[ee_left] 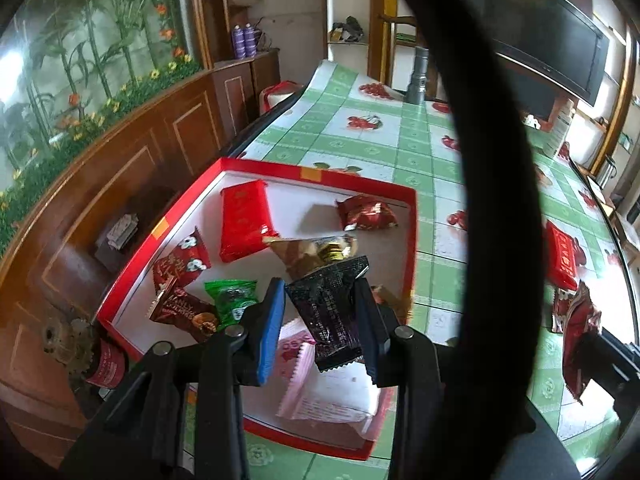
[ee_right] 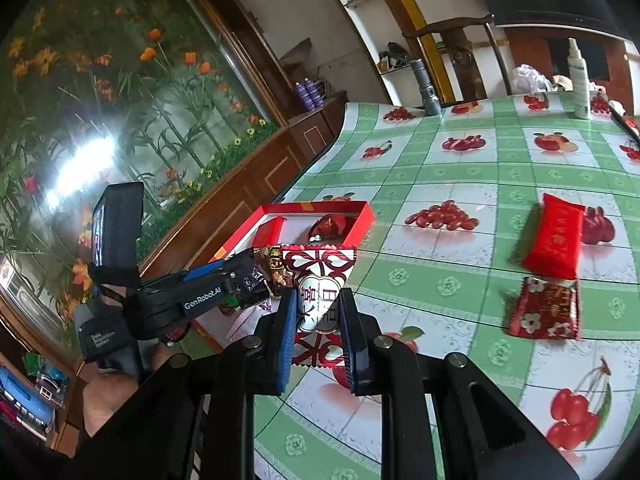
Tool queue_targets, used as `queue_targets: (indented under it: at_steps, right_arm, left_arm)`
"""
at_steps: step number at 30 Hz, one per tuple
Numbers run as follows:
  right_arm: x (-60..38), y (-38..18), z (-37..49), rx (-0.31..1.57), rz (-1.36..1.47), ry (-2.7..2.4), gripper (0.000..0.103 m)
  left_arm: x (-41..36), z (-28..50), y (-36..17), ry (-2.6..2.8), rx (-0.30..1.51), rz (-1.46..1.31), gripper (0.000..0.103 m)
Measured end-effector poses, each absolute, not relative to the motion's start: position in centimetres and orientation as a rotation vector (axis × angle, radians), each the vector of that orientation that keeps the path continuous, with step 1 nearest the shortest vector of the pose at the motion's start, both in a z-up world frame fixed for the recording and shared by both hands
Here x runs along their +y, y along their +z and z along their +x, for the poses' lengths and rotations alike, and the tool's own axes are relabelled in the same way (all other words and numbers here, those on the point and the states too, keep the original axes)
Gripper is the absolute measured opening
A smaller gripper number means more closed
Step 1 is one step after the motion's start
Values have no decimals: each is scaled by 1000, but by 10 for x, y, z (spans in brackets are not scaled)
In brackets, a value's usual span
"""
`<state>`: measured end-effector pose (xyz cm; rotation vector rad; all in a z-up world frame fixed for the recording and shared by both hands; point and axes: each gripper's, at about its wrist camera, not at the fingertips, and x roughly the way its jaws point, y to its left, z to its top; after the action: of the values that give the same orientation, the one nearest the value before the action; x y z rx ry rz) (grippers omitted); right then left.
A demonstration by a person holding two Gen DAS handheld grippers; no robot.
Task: Organize snacks
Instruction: 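Carry the dark brown packet with the left tool while the right tool carries the striped packet to the box, then release the dark brown packet in the box with the left tool while the right tool releases the striped packet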
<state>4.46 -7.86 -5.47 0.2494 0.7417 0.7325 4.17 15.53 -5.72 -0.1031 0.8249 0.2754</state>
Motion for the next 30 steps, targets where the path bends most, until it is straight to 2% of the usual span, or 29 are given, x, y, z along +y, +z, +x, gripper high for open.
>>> queue_targets:
  at_steps: [15,30]
  right_arm:
    - [-2,-62,96,762,177,778,19]
    - [37,-90,133,832,121,745,19]
  left_arm:
    - [223,41,-67,382,850,-196,36]
    - [229,73,-82,374,887,-189,37]
